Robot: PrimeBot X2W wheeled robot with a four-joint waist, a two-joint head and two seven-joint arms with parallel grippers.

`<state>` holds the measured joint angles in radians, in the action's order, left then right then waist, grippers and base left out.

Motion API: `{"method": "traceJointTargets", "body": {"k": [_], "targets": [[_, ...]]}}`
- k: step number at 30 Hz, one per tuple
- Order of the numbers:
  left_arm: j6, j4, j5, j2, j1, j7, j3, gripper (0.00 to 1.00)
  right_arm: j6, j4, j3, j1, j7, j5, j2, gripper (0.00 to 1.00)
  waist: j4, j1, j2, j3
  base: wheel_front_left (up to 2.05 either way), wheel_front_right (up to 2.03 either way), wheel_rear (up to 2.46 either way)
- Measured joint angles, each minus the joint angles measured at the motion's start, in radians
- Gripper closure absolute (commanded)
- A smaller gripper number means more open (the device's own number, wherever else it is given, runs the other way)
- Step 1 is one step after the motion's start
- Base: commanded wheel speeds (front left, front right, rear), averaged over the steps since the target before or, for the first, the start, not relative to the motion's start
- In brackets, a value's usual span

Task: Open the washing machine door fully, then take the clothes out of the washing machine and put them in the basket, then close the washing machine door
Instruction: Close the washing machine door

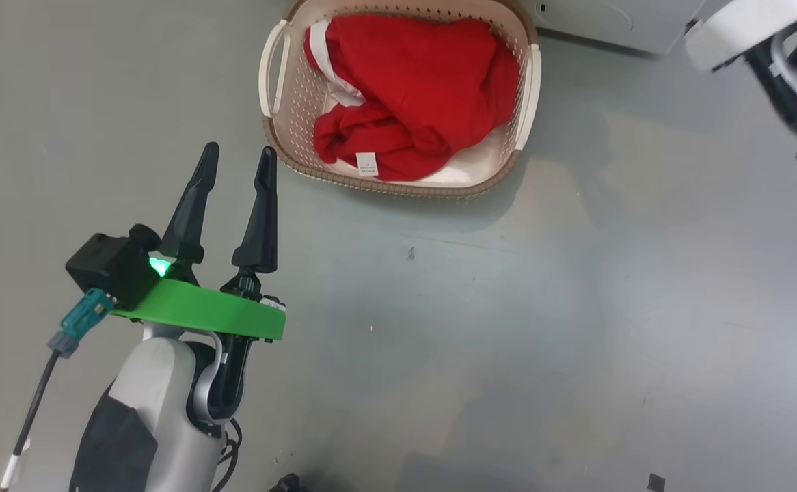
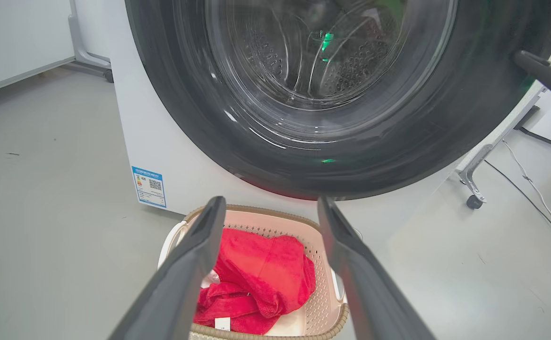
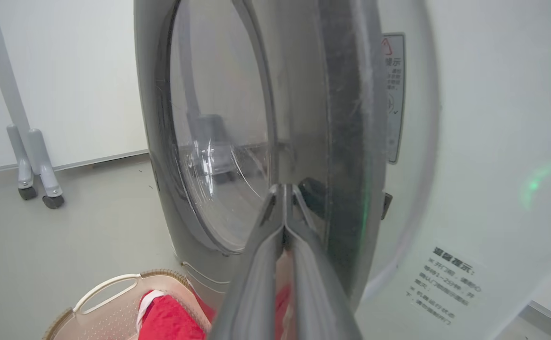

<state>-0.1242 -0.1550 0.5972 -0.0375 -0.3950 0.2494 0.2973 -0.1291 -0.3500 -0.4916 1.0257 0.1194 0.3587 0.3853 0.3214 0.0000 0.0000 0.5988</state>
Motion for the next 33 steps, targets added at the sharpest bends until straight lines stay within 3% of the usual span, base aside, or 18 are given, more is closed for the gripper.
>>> {"method": "traceJointTargets", "body": {"k": [9, 18, 28, 33], "targets": [[0.000, 0.000, 0.011, 0.007, -0.021, 0.003, 0.009, 0.00, 0.000, -0.032, 0.009, 0.102, -0.026, -0.027, 0.028, 1.00, 0.023, 0.0000, 0.0000, 0.055, 0.00, 0.00, 0.00], [0.000, -0.017, 0.012, 0.012, -0.038, 0.003, 0.011, 0.00, 0.001, -0.079, 0.022, 0.145, -0.011, -0.035, 0.014, 1.00, 0.049, 0.0000, 0.0000, 0.085, 0.00, 0.00, 0.00], [0.000, -0.045, 0.015, 0.014, -0.047, 0.003, 0.011, 0.00, 0.001, -0.167, 0.012, 0.132, 0.055, -0.036, 0.001, 1.00, 0.046, 0.0001, 0.0000, 0.046, 0.00, 0.00, 0.00], [0.000, -0.063, 0.014, 0.014, -0.047, 0.003, 0.006, 0.00, 0.017, -0.210, 0.001, 0.080, 0.090, -0.036, 0.000, 1.00, 0.039, 0.0000, 0.0000, 0.006, 0.00, 0.00, 0.00]]}}
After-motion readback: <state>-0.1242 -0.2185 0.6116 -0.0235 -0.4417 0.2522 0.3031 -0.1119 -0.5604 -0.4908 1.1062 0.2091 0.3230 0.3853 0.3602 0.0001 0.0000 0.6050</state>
